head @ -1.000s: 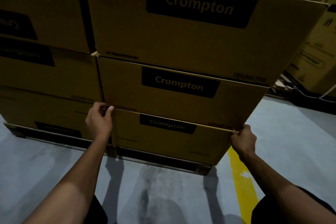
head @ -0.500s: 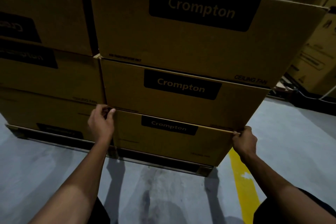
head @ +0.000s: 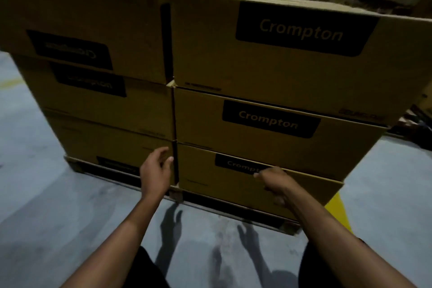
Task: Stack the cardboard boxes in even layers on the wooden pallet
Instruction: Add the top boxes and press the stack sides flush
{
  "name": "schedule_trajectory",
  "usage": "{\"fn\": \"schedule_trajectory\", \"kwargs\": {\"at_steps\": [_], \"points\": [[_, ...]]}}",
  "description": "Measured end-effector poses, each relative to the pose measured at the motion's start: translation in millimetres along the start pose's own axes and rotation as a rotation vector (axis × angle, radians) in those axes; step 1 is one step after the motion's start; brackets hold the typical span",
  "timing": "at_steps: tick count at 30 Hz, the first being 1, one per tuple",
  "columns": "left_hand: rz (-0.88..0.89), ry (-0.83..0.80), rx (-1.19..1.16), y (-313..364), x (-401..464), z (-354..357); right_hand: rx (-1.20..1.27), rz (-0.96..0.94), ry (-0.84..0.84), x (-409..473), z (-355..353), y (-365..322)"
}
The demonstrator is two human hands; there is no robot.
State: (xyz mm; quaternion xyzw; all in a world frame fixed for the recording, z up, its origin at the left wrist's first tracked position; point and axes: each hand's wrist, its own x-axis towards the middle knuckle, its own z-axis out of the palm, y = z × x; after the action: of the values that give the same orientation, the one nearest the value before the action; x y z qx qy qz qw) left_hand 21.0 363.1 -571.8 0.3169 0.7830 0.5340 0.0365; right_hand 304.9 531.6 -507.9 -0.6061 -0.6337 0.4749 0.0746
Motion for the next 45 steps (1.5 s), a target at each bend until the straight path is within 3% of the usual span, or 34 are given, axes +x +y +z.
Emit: {"fn": "schedule_trajectory", "kwargs": {"at_steps": [5,9,16,22,31,45], "points": [[-0.015,0.014,-0.029,10,16,-53,-0.06,-0.173,-0.191,-10,44,-91],[0.036,0.027,0.012,9,38,-86,-0.022,-0.204,-0.253,-12,70,-134],[-0.003,-0.055,0.126,-2,71,-112,-0.018,-0.286,-0.247,1,136,-132],[-0.142,-0.113,0.196,-20,112,-133,-0.044,-0.355,-0.231,6,184,-143],[-0.369,-0.133,0.421,-64,189,-180,0.143,-0.349,-0.257,7,228,-145],[-0.411,-0.204,0.545,-136,227,-266,0.32,-0.264,-0.038,-20,271,-174]]}}
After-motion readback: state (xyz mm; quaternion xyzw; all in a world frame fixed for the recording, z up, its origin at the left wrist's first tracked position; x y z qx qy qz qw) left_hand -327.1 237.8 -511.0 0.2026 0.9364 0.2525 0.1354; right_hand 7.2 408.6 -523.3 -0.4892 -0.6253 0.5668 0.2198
